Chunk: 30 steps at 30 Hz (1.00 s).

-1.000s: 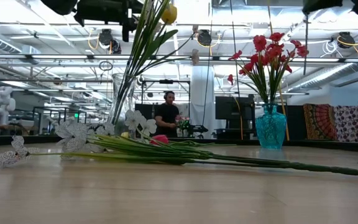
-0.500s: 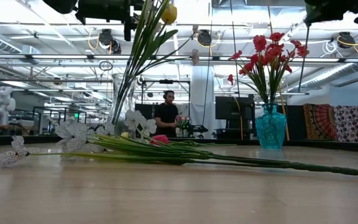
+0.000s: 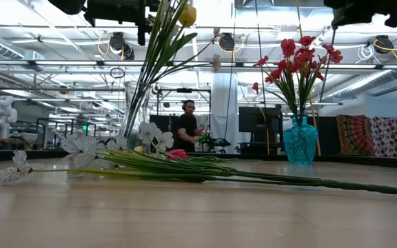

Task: Sort flowers into vase by color
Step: Put the bottom red flower into the blue flower vase

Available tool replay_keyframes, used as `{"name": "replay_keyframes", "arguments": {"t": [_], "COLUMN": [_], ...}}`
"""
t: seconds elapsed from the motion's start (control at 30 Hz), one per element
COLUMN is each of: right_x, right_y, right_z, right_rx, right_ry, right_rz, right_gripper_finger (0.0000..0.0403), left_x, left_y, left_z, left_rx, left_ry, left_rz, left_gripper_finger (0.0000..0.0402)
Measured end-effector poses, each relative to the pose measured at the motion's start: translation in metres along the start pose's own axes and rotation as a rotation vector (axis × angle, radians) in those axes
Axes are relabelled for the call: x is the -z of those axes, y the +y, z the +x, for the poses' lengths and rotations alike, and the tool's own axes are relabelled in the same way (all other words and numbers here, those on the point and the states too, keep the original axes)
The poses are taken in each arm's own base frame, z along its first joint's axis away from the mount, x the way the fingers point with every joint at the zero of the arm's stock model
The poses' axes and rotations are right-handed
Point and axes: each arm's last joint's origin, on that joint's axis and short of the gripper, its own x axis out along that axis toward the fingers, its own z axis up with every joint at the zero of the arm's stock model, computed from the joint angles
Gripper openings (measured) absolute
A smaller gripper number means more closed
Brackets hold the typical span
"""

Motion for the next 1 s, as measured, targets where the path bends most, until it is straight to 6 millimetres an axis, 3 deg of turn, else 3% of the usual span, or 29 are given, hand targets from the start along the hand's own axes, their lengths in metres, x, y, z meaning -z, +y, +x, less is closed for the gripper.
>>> {"name": "replay_keyframes", "arguments": {"t": [0.37,0.6,0.77,1.0], "right_x": [0.004,-0.007,-0.017,-0.012], "right_y": [0.028,0.037,0.037,0.035], "right_z": [0.018,0.043,0.056,0.067], "right_rx": [0.046,-0.067,-0.09,-0.074], "right_ry": [0.019,0.042,-0.007,0.017], "right_rz": [-0.063,-0.106,-0.156,-0.2], "right_gripper_finger": [0.0,0.0,0.0,0.0], "left_x": [0.0,0.0,0.001,0.001], "left_y": [0.0,0.0,-0.001,0.0], "left_z": [0.0,0.0,0.0,0.0], "left_rx": [0.0,0.002,0.025,0.025], "left_ry": [0.001,0.003,0.014,0.024], "left_rz": [0.018,0.03,0.045,0.043], "left_gripper_finger": [0.0148,0.0148,0.0148,0.0148]}}
